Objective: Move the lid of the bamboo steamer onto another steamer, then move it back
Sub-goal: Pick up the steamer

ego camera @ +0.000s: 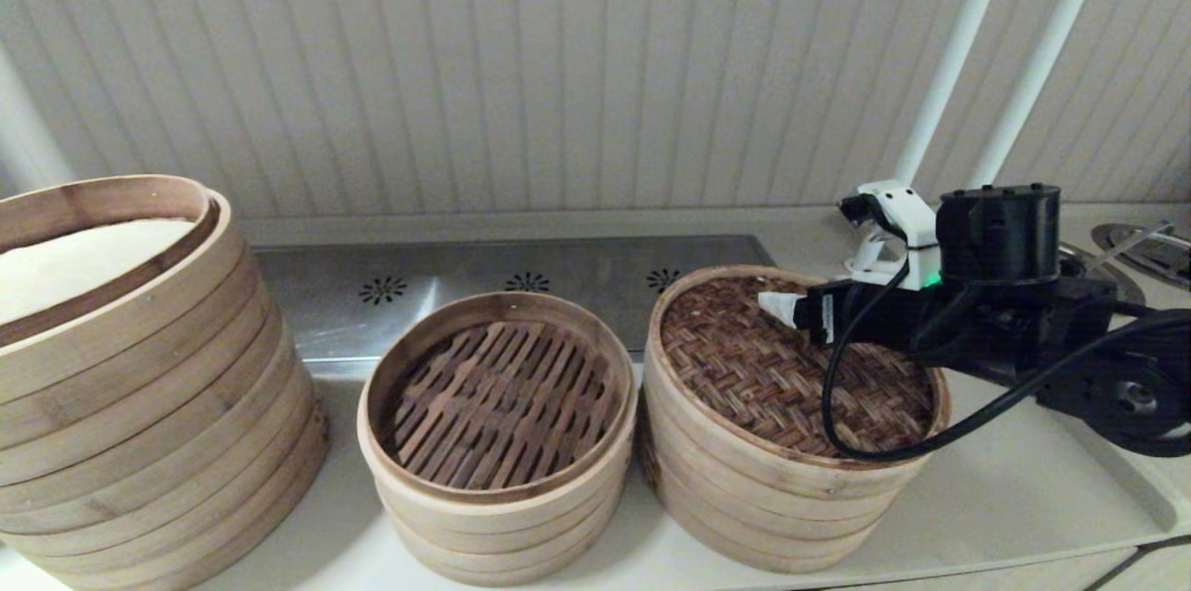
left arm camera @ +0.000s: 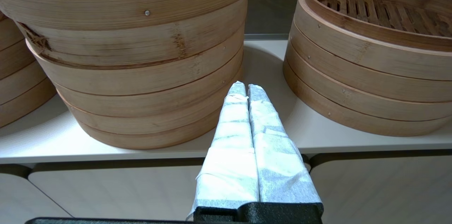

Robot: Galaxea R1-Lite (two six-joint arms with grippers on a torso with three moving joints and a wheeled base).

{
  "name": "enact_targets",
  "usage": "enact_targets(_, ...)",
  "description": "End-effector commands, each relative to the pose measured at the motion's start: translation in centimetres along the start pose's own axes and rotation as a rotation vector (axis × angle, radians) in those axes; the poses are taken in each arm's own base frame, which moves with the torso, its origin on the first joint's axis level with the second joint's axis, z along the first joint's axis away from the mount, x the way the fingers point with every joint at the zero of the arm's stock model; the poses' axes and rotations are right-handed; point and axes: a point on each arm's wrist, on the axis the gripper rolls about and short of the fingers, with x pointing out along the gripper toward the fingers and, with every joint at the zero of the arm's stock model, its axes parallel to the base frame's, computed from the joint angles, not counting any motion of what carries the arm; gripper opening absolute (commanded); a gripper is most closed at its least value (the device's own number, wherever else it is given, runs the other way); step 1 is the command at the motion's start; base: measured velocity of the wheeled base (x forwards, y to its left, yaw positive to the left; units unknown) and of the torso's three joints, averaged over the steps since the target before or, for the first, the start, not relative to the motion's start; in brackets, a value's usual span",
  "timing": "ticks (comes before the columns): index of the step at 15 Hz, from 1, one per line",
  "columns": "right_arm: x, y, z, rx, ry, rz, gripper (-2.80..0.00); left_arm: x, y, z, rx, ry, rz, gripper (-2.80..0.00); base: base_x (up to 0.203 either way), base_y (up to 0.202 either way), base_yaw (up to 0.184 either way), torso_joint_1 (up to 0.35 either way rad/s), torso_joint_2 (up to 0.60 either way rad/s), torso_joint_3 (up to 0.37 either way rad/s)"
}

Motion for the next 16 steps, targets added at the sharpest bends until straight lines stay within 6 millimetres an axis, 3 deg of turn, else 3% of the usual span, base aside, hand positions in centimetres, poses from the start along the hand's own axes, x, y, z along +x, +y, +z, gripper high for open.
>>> enact_targets(1, -0.4, 0.0, -0.5, -0.003, 0.012, 0.001, 0.00, 0.0, 0.0, 0.0, 0.000, 0.002, 0.000, -2.80, 0.000, 0.000, 0.000, 0.000, 0.00, 0.000)
enact_targets(8, -0.5, 0.0, -1.5, -0.007, 0.043, 0.004, 0.00, 0.0, 0.0, 0.0, 0.000, 0.002, 0.000, -2.80, 0.000, 0.000, 0.000, 0.000, 0.00, 0.000)
enact_targets(9, -0.6, 0.0, -1.5, -0.007, 0.044, 0.003, -2.80, 0.0, 0.0, 0.0, 0.000, 0.002, 0.000, -2.80, 0.000, 0.000, 0.000, 0.000, 0.00, 0.000)
enact_targets(16, -0.6, 0.4, -2.1, -0.011, 0.062, 0.021, -2.80, 0.0, 0.0, 0.0, 0.000, 0.002, 0.000, -2.80, 0.000, 0.000, 0.000, 0.000, 0.00, 0.000)
